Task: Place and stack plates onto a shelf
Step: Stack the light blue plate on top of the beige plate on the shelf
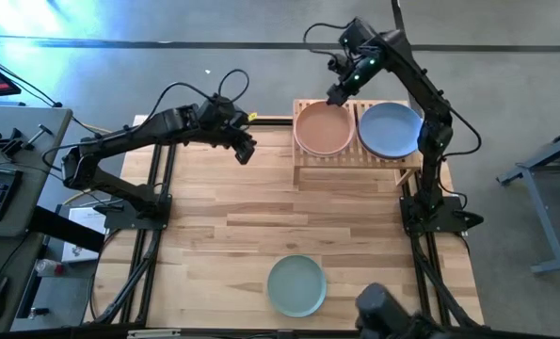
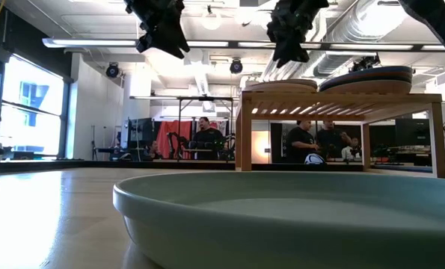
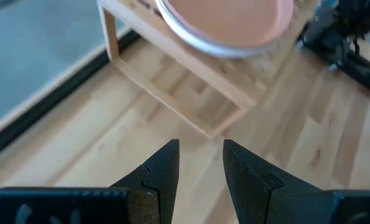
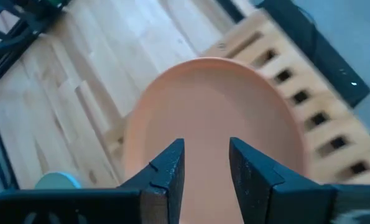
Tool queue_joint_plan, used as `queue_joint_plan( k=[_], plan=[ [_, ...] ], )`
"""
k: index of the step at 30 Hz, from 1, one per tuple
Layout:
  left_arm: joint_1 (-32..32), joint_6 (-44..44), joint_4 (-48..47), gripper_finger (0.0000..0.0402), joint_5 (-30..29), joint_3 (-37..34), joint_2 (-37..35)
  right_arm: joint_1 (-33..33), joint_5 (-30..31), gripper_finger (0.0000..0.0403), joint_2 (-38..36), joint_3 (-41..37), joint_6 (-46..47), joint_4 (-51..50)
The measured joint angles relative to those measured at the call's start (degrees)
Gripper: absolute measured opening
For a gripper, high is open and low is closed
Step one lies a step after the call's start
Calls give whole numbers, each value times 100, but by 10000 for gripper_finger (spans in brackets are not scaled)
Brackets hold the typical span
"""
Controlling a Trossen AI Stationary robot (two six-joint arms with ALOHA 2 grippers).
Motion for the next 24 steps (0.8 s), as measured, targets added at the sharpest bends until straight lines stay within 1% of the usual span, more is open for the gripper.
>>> queue_joint_plan(
  k=[4,7,10,17,20,24],
  plan=[
    [-275,-204,-154,113,18,-117,0,409,-22,103,-12,0,260,-1],
    [-488,-330,-198,113,265,-274,4,717,-24,103,-117,0,412,-1],
    [-745,-490,-121,113,451,-485,2,1009,19,103,-261,0,802,-1],
    [-1387,-1203,10,113,460,-856,4,1727,249,103,-533,0,1771,-1],
    [-1655,-1518,313,113,460,-1026,4,2087,475,103,-555,0,2225,-1],
    [-1977,-1546,558,113,427,-1062,62,2590,823,103,-555,0,2664,0]
  ],
)
